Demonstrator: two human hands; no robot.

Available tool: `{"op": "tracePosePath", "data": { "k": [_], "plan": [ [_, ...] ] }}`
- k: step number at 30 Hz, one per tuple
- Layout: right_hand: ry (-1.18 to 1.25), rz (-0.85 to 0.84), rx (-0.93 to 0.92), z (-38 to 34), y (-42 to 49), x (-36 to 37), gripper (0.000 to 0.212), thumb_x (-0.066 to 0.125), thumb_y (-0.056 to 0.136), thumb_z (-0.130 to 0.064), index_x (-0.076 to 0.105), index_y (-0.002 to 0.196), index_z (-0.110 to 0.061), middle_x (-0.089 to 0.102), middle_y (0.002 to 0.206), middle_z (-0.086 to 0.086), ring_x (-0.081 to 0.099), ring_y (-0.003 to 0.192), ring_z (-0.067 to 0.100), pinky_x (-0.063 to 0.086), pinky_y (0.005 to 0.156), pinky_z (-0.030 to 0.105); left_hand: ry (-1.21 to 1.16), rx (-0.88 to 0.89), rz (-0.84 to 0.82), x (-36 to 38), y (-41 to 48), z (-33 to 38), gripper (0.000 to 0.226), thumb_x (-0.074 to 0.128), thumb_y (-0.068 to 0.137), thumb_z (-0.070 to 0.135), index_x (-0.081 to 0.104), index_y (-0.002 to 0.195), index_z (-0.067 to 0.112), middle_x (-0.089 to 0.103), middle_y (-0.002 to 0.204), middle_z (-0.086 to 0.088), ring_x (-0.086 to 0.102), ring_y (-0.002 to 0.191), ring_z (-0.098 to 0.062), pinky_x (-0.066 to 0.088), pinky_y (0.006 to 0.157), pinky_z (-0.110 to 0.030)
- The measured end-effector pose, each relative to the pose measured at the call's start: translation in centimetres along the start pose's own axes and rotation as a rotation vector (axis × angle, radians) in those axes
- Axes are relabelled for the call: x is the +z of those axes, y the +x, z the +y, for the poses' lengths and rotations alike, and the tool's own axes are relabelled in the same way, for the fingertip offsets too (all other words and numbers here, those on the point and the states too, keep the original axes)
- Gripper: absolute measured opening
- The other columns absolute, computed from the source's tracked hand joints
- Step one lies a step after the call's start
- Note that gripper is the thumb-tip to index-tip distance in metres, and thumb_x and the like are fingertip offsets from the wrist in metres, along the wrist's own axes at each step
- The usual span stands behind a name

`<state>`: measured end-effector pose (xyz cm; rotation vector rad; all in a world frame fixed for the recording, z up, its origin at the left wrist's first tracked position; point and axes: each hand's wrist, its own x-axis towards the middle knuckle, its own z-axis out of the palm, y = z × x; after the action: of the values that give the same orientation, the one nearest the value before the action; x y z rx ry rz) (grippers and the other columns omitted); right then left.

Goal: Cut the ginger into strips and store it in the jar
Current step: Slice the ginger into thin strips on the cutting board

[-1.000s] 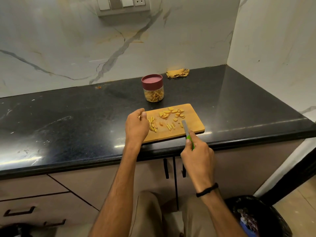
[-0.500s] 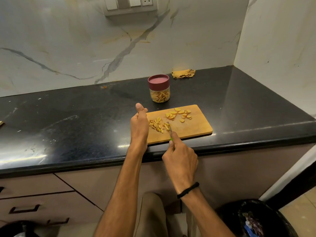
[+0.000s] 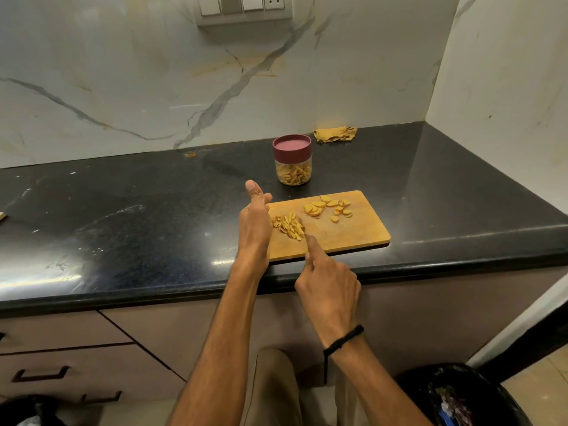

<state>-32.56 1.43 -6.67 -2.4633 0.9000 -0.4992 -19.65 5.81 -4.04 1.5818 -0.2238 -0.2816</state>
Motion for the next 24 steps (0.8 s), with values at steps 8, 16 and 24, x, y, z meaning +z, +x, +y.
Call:
{"op": "tracePosePath", "data": {
  "k": [8, 16, 24],
  "plan": [
    [-0.040, -0.003, -0.028, -0.4, 0.0, -0.2, 0.052, 0.037, 0.103, -0.033, 0.021, 0.152, -0.035, 0.049, 0.078, -0.005, 0.043, 0.065, 0.008, 0.017, 0.046, 0.017, -0.001, -0.037, -0.015, 0.3, -0.3, 0.6, 0.082, 0.021, 0.097, 0.072, 0.050, 0.144, 0.011, 0.043, 0.153, -0.016, 0.042, 0.140, -0.029, 0.035, 0.114, -0.042],
    [-0.051, 0.052, -0.022, 0.7, 0.5, -1.0, 0.054, 0.042, 0.102, -0.030, 0.023, 0.152, -0.037, 0.049, 0.077, -0.004, 0.044, 0.066, 0.010, 0.027, 0.054, 0.021, 0.024, -0.020, -0.007, 0.6, -0.2, 0.3, 0.083, 0.023, 0.095, 0.075, 0.052, 0.143, 0.013, 0.045, 0.152, -0.014, 0.043, 0.139, -0.028, 0.034, 0.117, -0.046],
    [-0.075, 0.024, -0.030, 1.8, 0.5, -0.6, 0.057, 0.041, 0.102, -0.028, 0.017, 0.153, -0.039, 0.048, 0.076, -0.004, 0.045, 0.065, 0.008, 0.030, 0.055, 0.022, 0.074, 0.037, -0.005, 0.9, -0.2, 0.0, 0.079, 0.024, 0.098, 0.071, 0.054, 0.141, 0.013, 0.057, 0.137, -0.007, 0.054, 0.100, -0.004, 0.038, 0.095, -0.031]
  ]
}}
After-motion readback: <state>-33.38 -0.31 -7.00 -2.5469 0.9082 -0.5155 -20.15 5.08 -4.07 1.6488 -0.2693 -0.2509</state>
